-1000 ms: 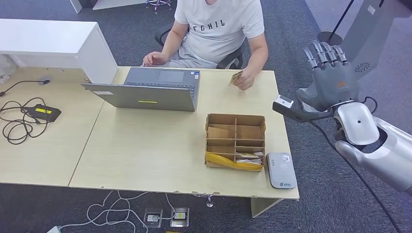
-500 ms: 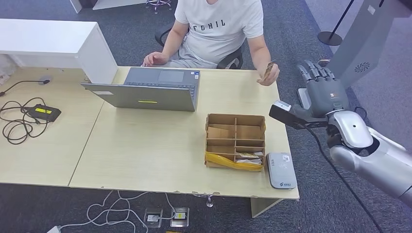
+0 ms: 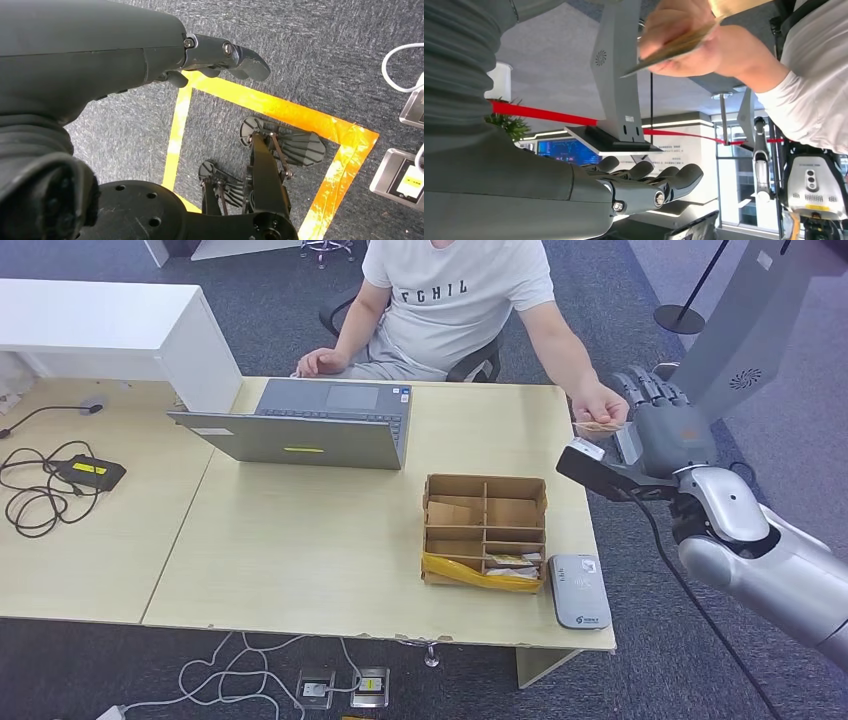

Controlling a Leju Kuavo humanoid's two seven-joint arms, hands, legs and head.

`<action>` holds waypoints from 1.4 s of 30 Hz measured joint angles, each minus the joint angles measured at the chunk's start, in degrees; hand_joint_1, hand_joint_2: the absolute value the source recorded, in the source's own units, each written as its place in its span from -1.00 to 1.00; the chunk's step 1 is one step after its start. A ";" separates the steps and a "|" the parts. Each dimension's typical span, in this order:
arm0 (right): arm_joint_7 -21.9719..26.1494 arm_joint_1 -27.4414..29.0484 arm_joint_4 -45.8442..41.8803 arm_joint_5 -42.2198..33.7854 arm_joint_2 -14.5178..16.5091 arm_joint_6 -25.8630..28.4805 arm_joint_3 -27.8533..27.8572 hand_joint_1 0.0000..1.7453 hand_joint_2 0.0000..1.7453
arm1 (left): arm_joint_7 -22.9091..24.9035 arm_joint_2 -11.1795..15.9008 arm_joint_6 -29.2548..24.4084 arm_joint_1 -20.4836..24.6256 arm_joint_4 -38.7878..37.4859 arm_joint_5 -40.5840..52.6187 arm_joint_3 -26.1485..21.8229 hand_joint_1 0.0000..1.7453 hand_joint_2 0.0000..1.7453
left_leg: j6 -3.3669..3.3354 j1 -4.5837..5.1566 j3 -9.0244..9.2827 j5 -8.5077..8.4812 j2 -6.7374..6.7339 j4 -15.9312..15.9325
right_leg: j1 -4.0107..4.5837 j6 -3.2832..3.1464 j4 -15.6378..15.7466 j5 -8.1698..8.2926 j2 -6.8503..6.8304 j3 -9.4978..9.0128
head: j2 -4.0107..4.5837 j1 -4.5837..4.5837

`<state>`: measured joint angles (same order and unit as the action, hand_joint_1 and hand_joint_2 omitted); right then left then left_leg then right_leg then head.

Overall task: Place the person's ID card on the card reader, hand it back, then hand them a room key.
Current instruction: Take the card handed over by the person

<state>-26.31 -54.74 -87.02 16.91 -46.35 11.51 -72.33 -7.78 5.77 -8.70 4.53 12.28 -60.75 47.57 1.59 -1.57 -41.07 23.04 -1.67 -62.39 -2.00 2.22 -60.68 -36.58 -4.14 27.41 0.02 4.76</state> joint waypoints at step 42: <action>-2.19 -0.06 5.13 5.03 1.78 2.45 -0.55 1.00 1.00 | 0.22 0.11 -0.30 0.18 -0.02 -0.54 2.78 -1.00 -1.00 | 0.00 -0.01 0.00 0.00 -0.01 -0.01 | -0.01 0.00 0.00 0.00 0.01 0.02 | 0.00 0.00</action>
<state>-28.50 -54.80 -81.89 21.95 -44.57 13.96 -72.87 -7.56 5.88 -9.01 4.71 12.26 -61.28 50.35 1.59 -1.57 -41.07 23.04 -1.67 -62.40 -2.01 2.23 -60.68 -36.58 -4.13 27.43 0.02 4.76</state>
